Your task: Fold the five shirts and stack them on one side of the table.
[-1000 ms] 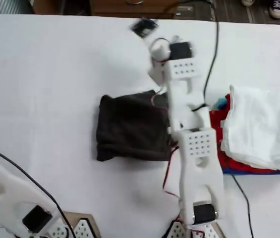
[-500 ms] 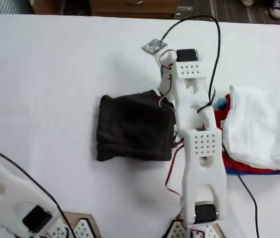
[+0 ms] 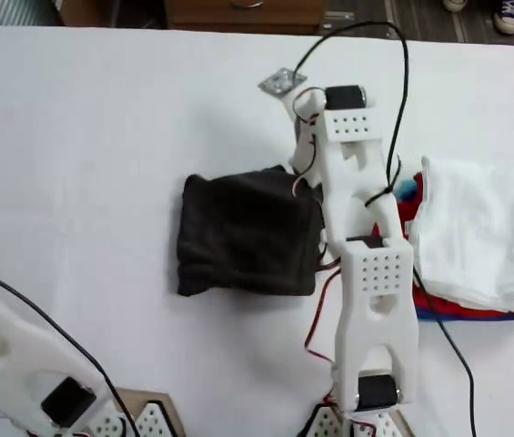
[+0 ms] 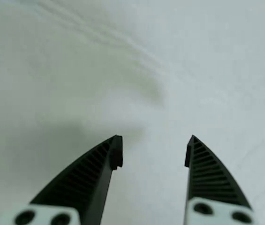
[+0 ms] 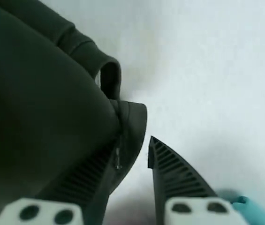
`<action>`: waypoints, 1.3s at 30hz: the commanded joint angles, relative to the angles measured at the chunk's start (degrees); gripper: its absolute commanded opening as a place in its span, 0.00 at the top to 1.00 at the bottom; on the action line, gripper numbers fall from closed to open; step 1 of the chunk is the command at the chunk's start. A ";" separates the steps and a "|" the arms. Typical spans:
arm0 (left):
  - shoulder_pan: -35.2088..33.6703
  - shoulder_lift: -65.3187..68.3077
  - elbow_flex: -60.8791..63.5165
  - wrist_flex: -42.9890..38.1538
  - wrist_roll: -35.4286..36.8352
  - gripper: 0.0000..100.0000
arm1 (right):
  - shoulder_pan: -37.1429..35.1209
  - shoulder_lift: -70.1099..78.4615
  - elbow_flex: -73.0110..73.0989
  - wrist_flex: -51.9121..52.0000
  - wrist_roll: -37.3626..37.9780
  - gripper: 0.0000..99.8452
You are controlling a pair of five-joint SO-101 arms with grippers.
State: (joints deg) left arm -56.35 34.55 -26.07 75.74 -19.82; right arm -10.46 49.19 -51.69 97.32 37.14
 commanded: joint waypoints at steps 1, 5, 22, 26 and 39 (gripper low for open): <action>0.97 -0.35 -0.66 -0.62 -0.44 0.76 | -1.01 -5.05 1.32 0.40 0.09 0.91; 1.05 -0.35 -0.66 -0.62 -0.26 0.76 | -1.63 -4.97 2.37 -0.04 0.09 0.91; 1.23 -0.35 -0.66 -0.62 -0.35 0.76 | 2.51 -4.97 2.29 -11.82 6.86 0.98; 1.23 -0.35 -0.66 -0.62 -0.44 0.76 | 1.01 -5.49 1.58 -12.35 6.86 0.98; 1.23 -0.44 -0.66 -0.35 -0.18 0.76 | -0.92 -5.05 -7.38 -14.11 9.93 0.98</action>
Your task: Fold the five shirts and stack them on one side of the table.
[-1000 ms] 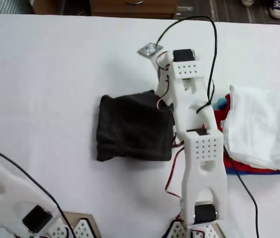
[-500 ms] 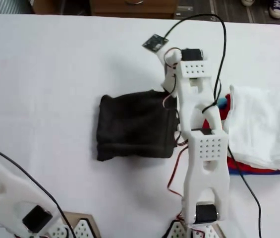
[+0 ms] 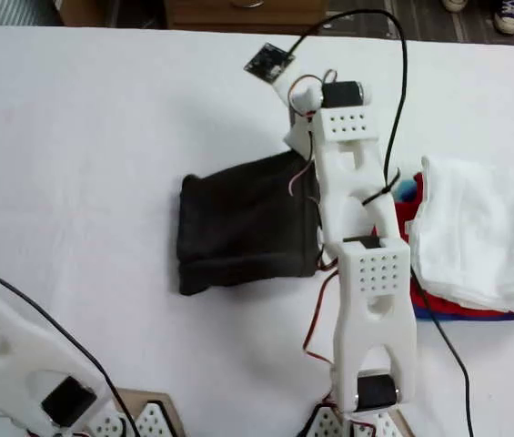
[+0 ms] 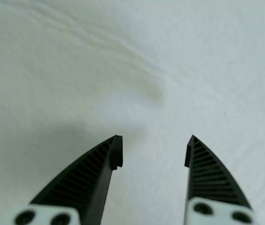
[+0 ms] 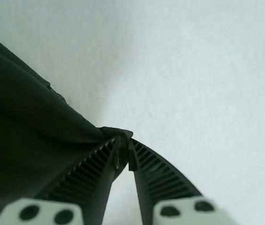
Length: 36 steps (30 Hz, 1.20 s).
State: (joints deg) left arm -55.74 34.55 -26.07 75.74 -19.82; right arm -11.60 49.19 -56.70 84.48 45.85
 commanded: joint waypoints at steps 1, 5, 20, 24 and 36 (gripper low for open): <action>0.62 -0.44 -0.66 -0.35 -0.18 0.76 | 0.31 -4.97 -2.20 -1.27 1.23 0.98; 0.62 -0.53 -0.66 -0.26 -0.18 0.76 | 0.48 -3.03 -2.20 -0.48 1.23 0.98; 0.44 -0.53 -0.31 -0.18 -0.44 0.76 | -1.89 -4.44 -11.25 8.57 -3.25 0.77; 0.44 -0.79 -0.57 -0.18 -0.53 0.76 | -7.87 -1.89 -11.25 9.71 3.78 0.77; -0.35 -0.97 -0.75 2.64 -0.62 0.76 | -17.10 12.26 -11.87 9.19 13.36 0.77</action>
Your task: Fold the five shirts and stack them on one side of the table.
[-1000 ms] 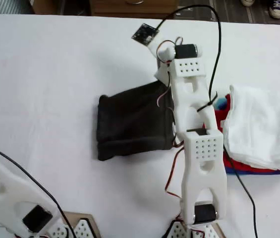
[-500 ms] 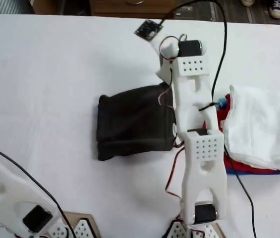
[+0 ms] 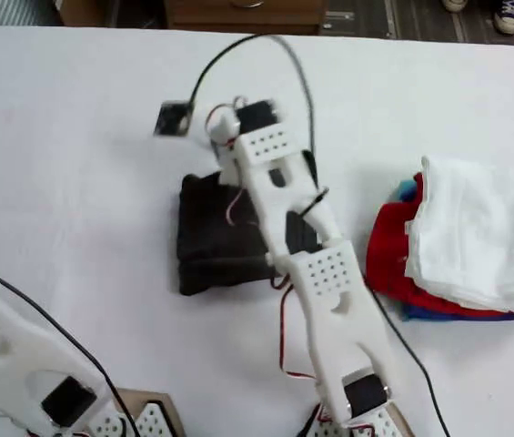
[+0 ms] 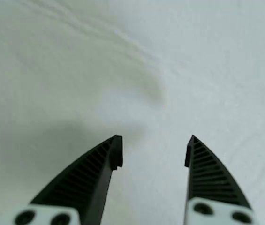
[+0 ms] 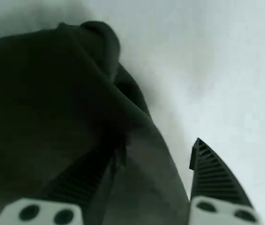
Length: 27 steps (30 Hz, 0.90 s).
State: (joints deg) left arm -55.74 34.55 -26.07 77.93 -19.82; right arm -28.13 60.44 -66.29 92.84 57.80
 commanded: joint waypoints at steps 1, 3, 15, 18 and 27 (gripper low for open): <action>-0.35 -0.97 -0.75 0.44 -0.62 0.76 | -0.57 2.07 -2.20 1.19 2.90 0.77; -0.35 -0.97 -0.75 0.44 -0.62 0.76 | -0.48 4.18 -1.93 2.42 5.10 0.77; -0.35 -0.97 -0.75 0.44 -0.62 0.76 | -1.54 0.75 2.64 5.23 9.41 0.63; -0.26 -0.97 -0.75 0.44 -0.62 0.76 | -1.89 -2.07 3.60 5.05 12.66 0.63; -0.44 -0.97 -0.40 0.62 -0.18 0.76 | -5.85 1.98 7.30 4.97 10.73 0.63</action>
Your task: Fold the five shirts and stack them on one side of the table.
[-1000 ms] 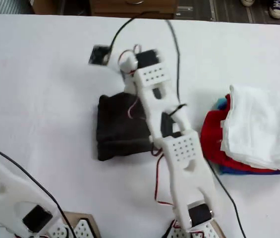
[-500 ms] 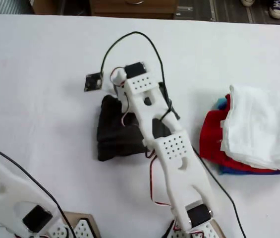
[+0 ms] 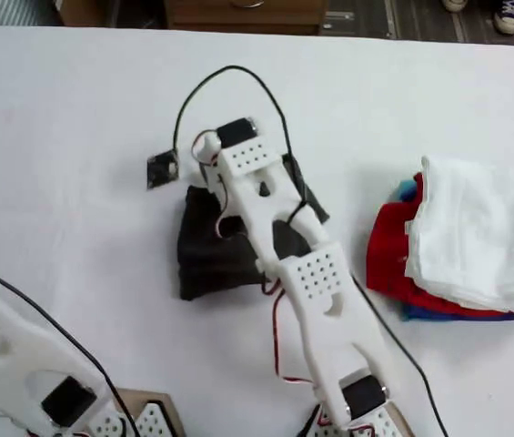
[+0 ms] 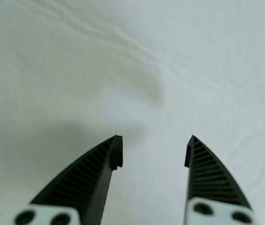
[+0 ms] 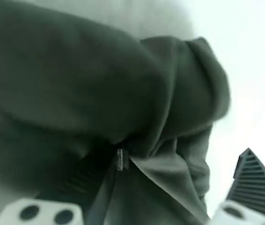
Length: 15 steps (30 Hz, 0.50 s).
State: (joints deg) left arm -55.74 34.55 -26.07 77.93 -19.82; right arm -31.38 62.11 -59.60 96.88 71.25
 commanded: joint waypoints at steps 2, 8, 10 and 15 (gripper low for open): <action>-0.70 -0.97 -0.75 1.32 -0.18 0.76 | -3.12 0.92 0.79 1.01 -5.80 0.63; -0.97 -0.97 -0.66 1.67 -0.09 0.76 | -2.68 1.10 1.93 1.19 -15.65 0.63; -0.88 -0.97 -0.66 1.67 -0.09 0.76 | -3.21 0.92 4.75 1.27 -17.14 0.63; -0.97 -0.97 -0.66 1.67 -0.09 0.76 | -4.09 -3.47 12.92 1.27 -16.97 0.63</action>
State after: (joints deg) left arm -56.18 34.55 -26.07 78.99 -19.82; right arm -32.44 60.44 -52.40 96.88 54.55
